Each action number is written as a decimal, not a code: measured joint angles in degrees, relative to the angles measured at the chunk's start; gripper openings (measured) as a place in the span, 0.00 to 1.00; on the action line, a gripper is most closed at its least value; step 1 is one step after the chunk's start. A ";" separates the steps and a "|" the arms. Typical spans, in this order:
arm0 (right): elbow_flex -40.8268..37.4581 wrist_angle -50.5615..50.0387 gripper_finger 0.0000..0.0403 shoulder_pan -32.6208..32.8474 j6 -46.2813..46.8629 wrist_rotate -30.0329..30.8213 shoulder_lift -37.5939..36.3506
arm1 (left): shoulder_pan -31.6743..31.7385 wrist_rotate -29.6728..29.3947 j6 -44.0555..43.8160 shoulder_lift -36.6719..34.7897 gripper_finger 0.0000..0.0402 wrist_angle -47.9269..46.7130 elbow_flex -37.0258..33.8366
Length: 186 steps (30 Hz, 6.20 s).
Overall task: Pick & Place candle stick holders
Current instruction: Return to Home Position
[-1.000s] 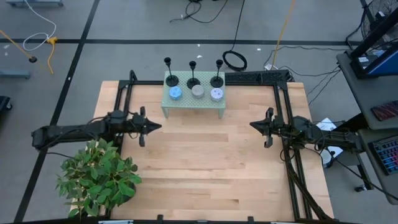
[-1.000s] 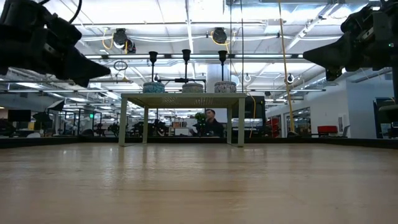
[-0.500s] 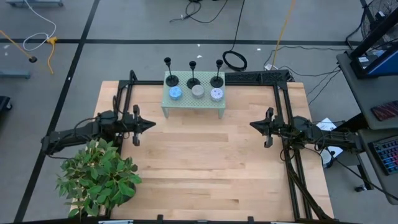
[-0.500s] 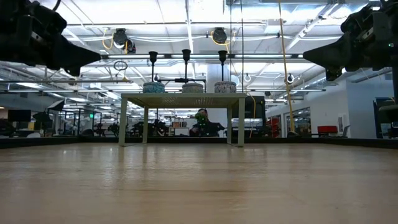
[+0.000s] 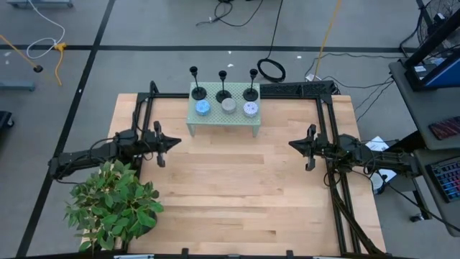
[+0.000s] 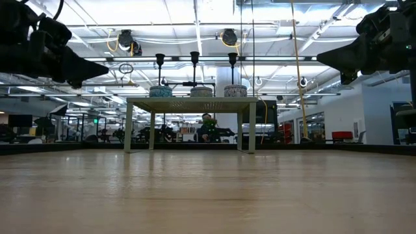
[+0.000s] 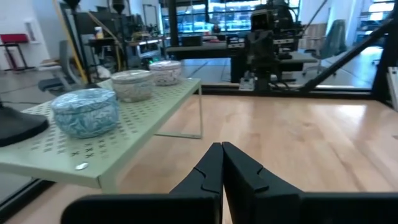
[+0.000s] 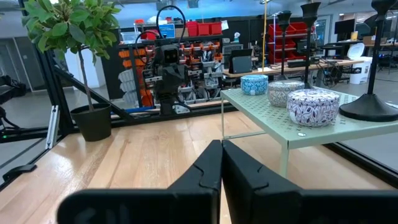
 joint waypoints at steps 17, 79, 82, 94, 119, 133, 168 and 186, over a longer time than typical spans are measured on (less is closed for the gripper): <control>-0.03 0.01 0.01 0.00 0.00 0.00 0.00 | 0.02 -3.17 -1.02 3.01 0.07 -1.13 0.07; 0.02 -0.21 0.01 0.00 0.01 0.02 0.83 | 0.02 -3.41 -1.34 3.48 0.10 0.25 0.00; 0.02 -0.02 0.01 0.00 0.02 0.02 0.81 | 0.02 -3.41 -1.34 3.48 0.10 0.22 0.00; -0.01 0.01 0.01 0.00 0.02 0.02 0.81 | 0.00 -3.42 -1.34 3.48 0.10 0.28 0.00; -0.01 0.01 0.01 0.00 0.02 0.02 0.81 | 0.02 -3.42 -1.34 3.48 0.10 0.31 0.00; -0.01 0.01 0.01 0.00 0.01 0.02 0.81 | 0.02 -3.42 -1.34 3.48 0.10 0.33 0.00; -0.01 0.01 0.01 0.00 0.01 0.02 0.79 | 0.02 -3.42 -1.34 3.48 0.10 0.31 0.00; -0.01 0.01 0.01 0.00 0.02 0.00 0.79 | 0.02 -3.42 -1.34 3.48 0.10 0.31 0.00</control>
